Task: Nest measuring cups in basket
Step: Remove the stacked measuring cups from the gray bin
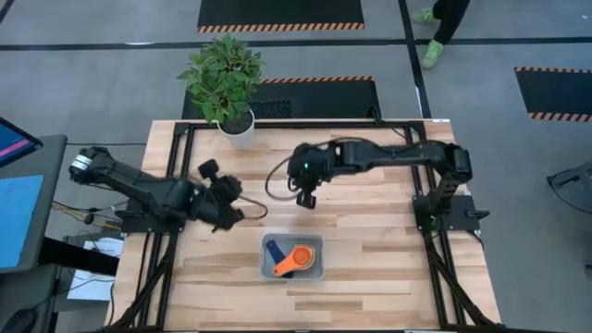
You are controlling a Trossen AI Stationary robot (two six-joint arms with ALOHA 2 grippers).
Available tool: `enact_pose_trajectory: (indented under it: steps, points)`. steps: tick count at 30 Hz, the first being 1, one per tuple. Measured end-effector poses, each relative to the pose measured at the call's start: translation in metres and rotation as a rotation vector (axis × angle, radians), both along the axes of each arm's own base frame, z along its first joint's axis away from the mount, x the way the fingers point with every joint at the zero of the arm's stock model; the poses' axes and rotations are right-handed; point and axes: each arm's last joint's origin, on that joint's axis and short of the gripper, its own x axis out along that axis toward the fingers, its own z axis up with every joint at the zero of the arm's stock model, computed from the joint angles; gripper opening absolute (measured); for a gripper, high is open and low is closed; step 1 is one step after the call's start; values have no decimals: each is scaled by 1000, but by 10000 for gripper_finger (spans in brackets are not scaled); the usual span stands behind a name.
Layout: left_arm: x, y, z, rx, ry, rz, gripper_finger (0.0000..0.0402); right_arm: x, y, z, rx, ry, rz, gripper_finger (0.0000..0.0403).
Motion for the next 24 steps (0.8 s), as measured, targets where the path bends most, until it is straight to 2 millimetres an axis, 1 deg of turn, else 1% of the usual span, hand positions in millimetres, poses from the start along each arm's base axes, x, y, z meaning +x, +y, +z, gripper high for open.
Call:
enact_pose_trajectory:
  steps: [2,6,10,14,16,19,23,24]
  points:
    - [7,9,2,-48,37,-88,0,-1,-5,0,89,-1,43,20]
    - [17,26,3,-161,67,-212,0,-1,-5,1,212,-22,142,14]
    - [22,40,3,-261,40,-219,0,-4,-3,-2,262,20,168,23]
    - [21,48,2,-305,27,-155,0,3,2,-5,317,-5,110,32]
    - [20,50,1,-312,28,-124,0,9,9,1,322,-72,132,32]
    - [15,52,-1,-296,62,-66,0,11,27,5,343,-99,199,25]
    - [9,55,-4,-274,123,-12,0,16,60,22,321,-163,274,14]
    - [8,56,-4,-272,135,-9,0,21,68,22,305,-171,276,12]
